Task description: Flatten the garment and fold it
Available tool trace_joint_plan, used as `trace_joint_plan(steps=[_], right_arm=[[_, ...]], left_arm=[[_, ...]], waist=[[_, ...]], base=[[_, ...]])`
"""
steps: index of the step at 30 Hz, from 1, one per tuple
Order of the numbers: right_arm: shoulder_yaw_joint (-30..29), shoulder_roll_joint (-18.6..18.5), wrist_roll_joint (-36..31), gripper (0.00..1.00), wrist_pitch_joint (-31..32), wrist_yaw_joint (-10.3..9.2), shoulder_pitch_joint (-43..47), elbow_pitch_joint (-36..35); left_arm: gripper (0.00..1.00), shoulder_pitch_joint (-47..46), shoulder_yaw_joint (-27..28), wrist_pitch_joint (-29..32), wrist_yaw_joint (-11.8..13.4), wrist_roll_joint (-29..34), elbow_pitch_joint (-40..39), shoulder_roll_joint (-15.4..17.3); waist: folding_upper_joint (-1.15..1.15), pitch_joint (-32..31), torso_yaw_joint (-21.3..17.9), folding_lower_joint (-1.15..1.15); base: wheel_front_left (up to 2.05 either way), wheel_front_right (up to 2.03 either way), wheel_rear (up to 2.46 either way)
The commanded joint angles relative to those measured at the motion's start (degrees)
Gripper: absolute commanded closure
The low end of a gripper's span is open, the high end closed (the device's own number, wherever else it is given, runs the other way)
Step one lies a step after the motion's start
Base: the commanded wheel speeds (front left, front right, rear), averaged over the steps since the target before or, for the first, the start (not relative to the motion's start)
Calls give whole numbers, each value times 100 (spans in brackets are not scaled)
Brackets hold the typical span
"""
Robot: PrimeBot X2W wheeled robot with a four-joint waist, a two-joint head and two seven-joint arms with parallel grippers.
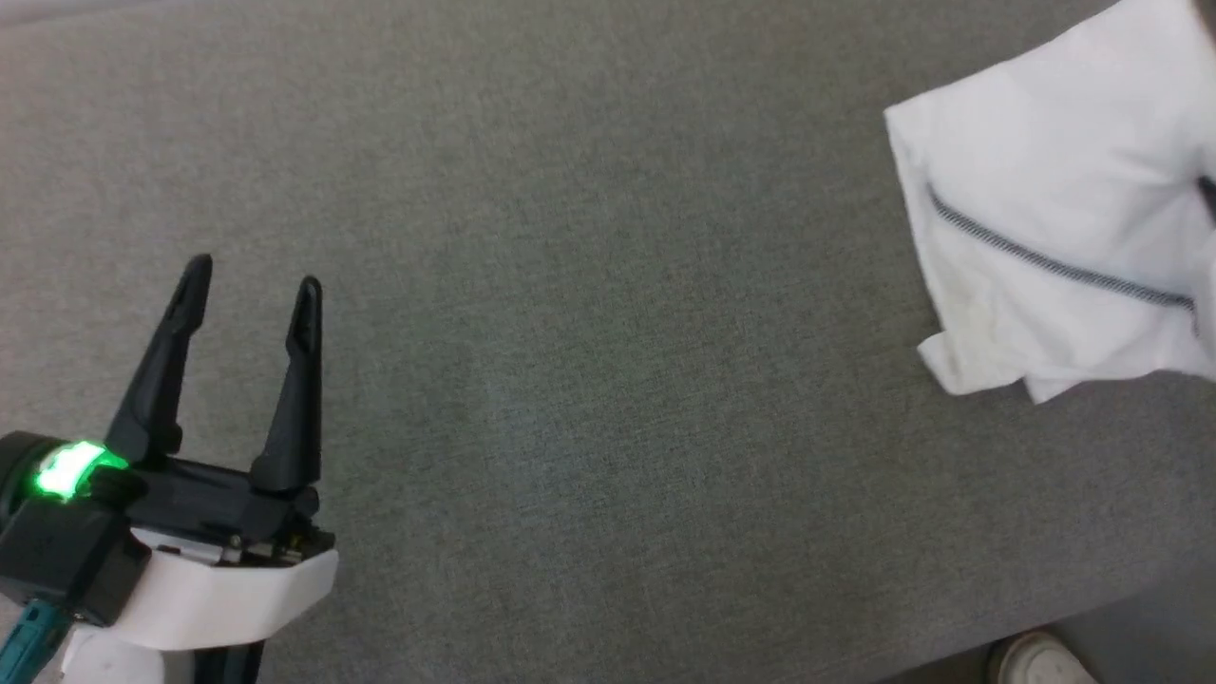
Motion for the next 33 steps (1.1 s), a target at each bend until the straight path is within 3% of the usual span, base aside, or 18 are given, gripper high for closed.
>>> trace_joint_plan(steps=[1, 19, 20, 22, 23, 33], right_arm=[[-83, -104, -122, 100, -138, -12, -173, 86], [-758, -129, -850, 100, -531, -12, -241, 816], [-787, -120, -873, 93, -544, -12, -242, 832], [-829, -117, -938, 51, -603, -12, -252, 864], [-850, -114, -971, 0, -641, -12, -263, 878], [-859, -56, -1095, 0, -710, -12, -279, 951]], left_arm=[[0, -119, 56, -44, 46, 74, -88, 53], [0, -313, 163, -162, 73, 115, -271, 101], [0, -322, 159, -164, 68, 114, -271, 104], [0, -341, 155, -169, 61, 112, -261, 103], [0, -350, 161, -171, 67, 109, -252, 92], [0, -365, 190, -182, 68, 72, -119, -79]], waist=[[0, 451, -47, -1], [0, 809, 90, -1], [0, 815, 98, -1], [0, 829, 114, -1], [0, 837, 121, -1], [0, 581, 206, -1]], base=[[0, 0, 0], [0, 0, 0], [0, 0, 0], [0, 0, 0], [0, 0, 0], [0, 0, 0]])
